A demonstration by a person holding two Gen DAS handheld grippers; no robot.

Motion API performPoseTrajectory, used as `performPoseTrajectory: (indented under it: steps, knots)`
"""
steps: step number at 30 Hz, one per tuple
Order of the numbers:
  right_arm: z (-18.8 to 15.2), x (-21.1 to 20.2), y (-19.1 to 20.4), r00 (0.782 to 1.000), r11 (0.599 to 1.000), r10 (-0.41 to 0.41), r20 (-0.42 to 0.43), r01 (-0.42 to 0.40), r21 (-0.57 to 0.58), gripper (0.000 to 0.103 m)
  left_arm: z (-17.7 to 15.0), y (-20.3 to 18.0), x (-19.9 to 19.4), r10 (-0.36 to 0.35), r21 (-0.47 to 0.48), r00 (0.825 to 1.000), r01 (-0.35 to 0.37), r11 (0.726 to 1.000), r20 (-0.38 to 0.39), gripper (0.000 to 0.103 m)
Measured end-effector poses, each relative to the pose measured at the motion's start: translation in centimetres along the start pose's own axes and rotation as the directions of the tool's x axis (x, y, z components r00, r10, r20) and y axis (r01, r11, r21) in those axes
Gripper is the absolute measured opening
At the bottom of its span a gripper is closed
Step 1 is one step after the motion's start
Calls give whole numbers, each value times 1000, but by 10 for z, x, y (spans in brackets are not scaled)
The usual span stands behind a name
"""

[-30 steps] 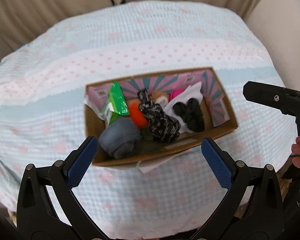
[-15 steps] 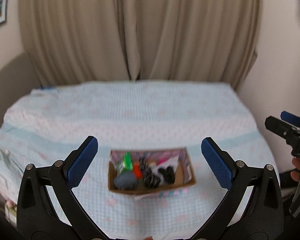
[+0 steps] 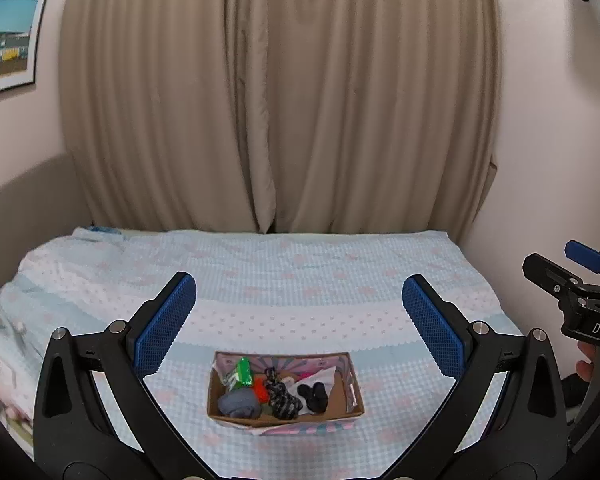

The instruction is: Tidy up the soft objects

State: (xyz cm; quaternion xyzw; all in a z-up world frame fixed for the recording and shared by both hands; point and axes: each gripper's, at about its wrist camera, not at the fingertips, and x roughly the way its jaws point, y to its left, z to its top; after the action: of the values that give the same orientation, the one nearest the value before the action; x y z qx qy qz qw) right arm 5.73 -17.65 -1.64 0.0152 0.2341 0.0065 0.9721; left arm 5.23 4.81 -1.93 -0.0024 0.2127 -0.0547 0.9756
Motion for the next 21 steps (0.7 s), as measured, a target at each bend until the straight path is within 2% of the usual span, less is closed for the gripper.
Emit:
performPoseTrajectory:
  steps: [9,21]
  knots:
    - [4,-5,-15,999,999,-31,28,30,24,102,5,-17,0,-3,41,1000,2,999,10,103]
    - [-1,0,-16,998,998,-51,37,51,21,102,1,-17,1,-2,43,1000,1,999,24,103]
